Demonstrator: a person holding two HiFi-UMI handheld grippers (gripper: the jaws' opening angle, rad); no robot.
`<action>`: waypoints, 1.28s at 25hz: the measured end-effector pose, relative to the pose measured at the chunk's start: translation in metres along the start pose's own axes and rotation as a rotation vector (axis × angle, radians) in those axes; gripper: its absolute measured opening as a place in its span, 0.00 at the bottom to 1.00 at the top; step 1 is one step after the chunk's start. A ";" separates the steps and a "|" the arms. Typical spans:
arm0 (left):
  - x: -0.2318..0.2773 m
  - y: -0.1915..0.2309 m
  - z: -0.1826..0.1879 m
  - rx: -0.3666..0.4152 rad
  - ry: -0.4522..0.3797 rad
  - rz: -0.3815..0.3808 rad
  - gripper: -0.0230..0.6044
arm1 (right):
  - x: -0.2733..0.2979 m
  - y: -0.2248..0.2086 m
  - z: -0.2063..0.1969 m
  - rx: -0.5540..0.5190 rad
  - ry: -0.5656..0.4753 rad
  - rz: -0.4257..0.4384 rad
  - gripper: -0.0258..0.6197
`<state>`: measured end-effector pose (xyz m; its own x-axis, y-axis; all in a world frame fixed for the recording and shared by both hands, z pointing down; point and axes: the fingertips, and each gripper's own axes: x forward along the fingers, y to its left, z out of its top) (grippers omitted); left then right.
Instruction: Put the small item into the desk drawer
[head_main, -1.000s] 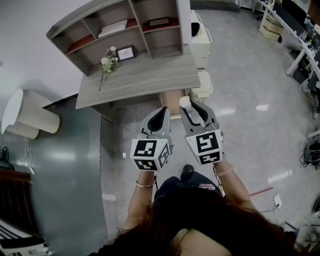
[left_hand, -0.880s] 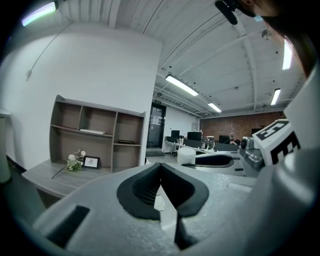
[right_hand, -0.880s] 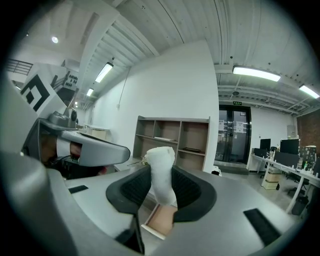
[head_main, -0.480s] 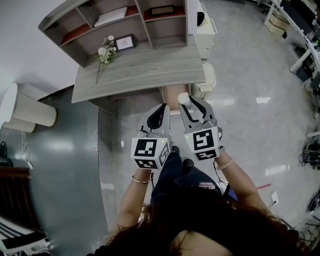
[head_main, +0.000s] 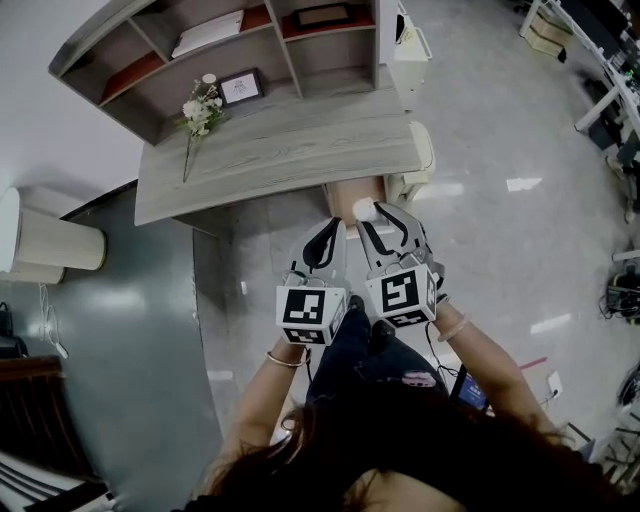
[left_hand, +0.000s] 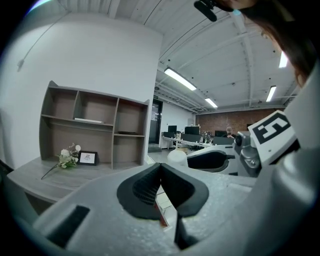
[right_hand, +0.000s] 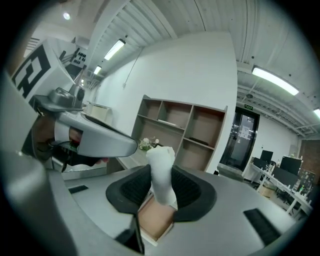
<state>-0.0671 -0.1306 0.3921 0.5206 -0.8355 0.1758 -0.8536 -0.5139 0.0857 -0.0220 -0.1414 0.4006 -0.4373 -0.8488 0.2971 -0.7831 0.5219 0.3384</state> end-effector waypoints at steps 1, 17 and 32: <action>0.003 0.005 -0.004 -0.004 0.001 -0.007 0.06 | 0.006 0.001 -0.002 -0.007 0.009 -0.004 0.23; 0.052 0.055 -0.064 -0.008 0.053 -0.093 0.06 | 0.084 0.013 -0.076 -0.116 0.177 -0.018 0.23; 0.114 0.092 -0.138 0.001 0.132 -0.037 0.06 | 0.152 0.025 -0.192 -0.225 0.324 0.111 0.23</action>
<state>-0.0885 -0.2461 0.5555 0.5443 -0.7833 0.3004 -0.8340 -0.5438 0.0934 -0.0235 -0.2410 0.6255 -0.3239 -0.7346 0.5962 -0.6068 0.6448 0.4648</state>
